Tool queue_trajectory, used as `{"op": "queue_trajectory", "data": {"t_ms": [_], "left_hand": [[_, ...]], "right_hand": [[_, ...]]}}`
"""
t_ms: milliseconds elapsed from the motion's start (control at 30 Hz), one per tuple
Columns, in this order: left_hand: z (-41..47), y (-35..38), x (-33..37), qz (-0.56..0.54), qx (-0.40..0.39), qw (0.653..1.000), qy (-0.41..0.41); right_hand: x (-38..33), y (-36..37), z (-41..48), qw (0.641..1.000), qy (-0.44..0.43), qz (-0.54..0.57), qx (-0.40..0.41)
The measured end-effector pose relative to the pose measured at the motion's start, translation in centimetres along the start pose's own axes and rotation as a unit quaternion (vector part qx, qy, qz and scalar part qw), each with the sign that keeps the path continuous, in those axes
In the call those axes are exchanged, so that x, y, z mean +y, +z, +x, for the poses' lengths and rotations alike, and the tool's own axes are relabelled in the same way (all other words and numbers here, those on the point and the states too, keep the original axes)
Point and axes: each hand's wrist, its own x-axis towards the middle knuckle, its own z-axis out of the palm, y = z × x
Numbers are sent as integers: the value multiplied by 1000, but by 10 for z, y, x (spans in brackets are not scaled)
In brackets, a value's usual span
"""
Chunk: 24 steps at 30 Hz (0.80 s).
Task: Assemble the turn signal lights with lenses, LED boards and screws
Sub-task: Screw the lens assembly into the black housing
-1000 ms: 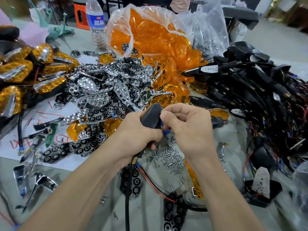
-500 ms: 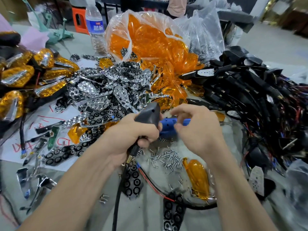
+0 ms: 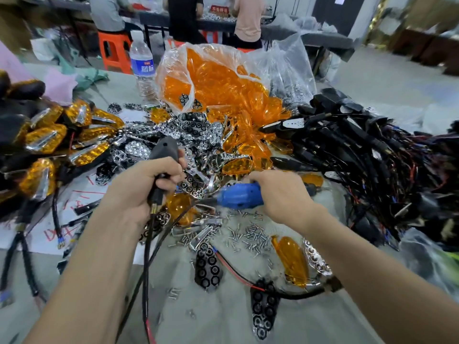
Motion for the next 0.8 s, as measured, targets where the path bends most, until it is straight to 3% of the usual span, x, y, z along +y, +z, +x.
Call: {"op": "queue_trajectory", "data": {"t_ms": [100, 233, 267, 333, 367, 433, 667, 800], "left_hand": [[-1, -14, 10, -9, 22, 1000, -6], [-5, -21, 8, 43, 38, 998, -22], [-6, -17, 2, 63, 41, 997, -21], [-6, -8, -10, 101, 45, 994, -15], [-6, -4, -17, 127, 53, 990, -19], [-3, 2, -29, 185, 72, 979, -38], [6, 2, -61, 305, 111, 946, -7], [8, 1, -64, 311, 127, 942, 4]], "right_hand": [[20, -10, -2, 989, -1, 105, 107], [41, -47, -2, 908, 21, 292, 299], [42, -59, -1, 864, 31, 382, 327], [35, -81, 2, 718, 32, 613, 329], [30, -88, 2, 656, 32, 669, 347], [17, -92, 1, 585, 38, 717, 376], [-27, -51, -17, 341, 42, 904, 253], [-27, -34, -24, 268, 4, 941, 207]]}}
